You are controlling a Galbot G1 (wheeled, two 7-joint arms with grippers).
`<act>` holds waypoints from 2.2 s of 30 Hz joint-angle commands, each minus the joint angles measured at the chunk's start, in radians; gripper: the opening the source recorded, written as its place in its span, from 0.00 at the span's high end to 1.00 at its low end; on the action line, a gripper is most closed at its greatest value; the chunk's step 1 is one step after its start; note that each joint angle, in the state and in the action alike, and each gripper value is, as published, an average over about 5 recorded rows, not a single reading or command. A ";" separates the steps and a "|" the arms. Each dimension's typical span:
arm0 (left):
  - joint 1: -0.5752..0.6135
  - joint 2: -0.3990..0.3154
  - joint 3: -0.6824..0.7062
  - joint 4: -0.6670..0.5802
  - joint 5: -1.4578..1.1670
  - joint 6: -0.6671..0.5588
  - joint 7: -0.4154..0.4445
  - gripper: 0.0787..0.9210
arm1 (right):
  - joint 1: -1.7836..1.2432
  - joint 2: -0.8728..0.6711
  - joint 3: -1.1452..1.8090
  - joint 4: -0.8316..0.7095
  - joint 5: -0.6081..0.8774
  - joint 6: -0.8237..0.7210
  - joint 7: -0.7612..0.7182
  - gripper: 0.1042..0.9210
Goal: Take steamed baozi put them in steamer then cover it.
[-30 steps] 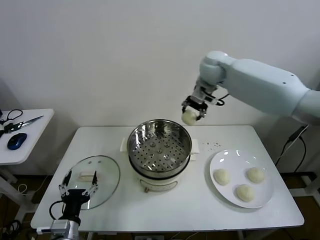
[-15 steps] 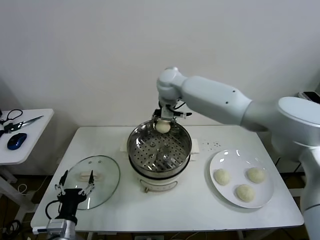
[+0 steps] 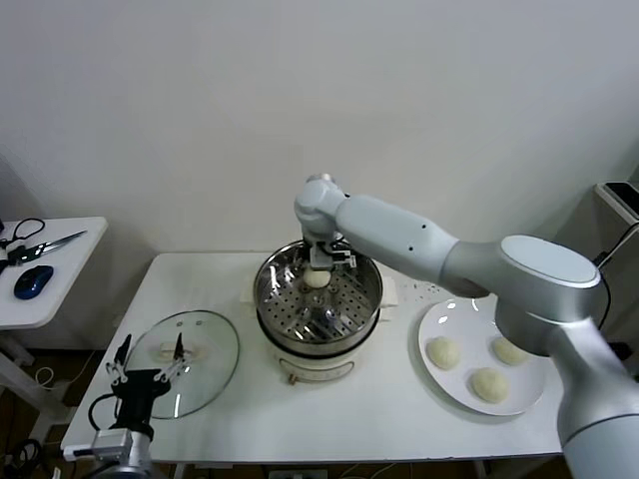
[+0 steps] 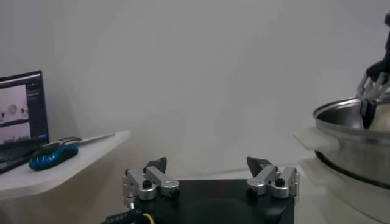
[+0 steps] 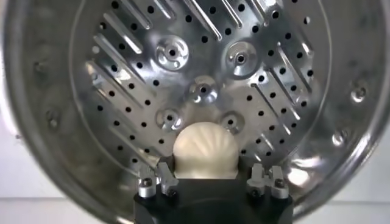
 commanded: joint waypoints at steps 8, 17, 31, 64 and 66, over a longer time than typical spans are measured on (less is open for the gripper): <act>0.001 -0.002 -0.003 -0.007 0.001 0.001 -0.002 0.12 | 0.066 -0.067 0.028 0.104 0.063 0.000 -0.018 0.12; 0.006 0.003 0.000 -0.033 0.002 0.007 -0.004 0.12 | 0.300 -0.395 -0.098 0.342 0.465 -0.265 0.025 0.12; 0.011 0.006 0.018 -0.048 0.007 0.010 -0.004 0.12 | 0.475 -0.936 -0.478 0.594 1.196 -1.002 0.070 0.12; 0.041 0.004 0.003 -0.027 0.020 -0.008 -0.005 0.12 | -0.383 -0.773 0.135 0.281 0.777 -0.958 0.063 0.12; 0.040 0.004 0.003 -0.024 0.021 -0.008 -0.005 0.12 | -0.383 -0.763 0.138 0.274 0.778 -0.956 0.062 0.12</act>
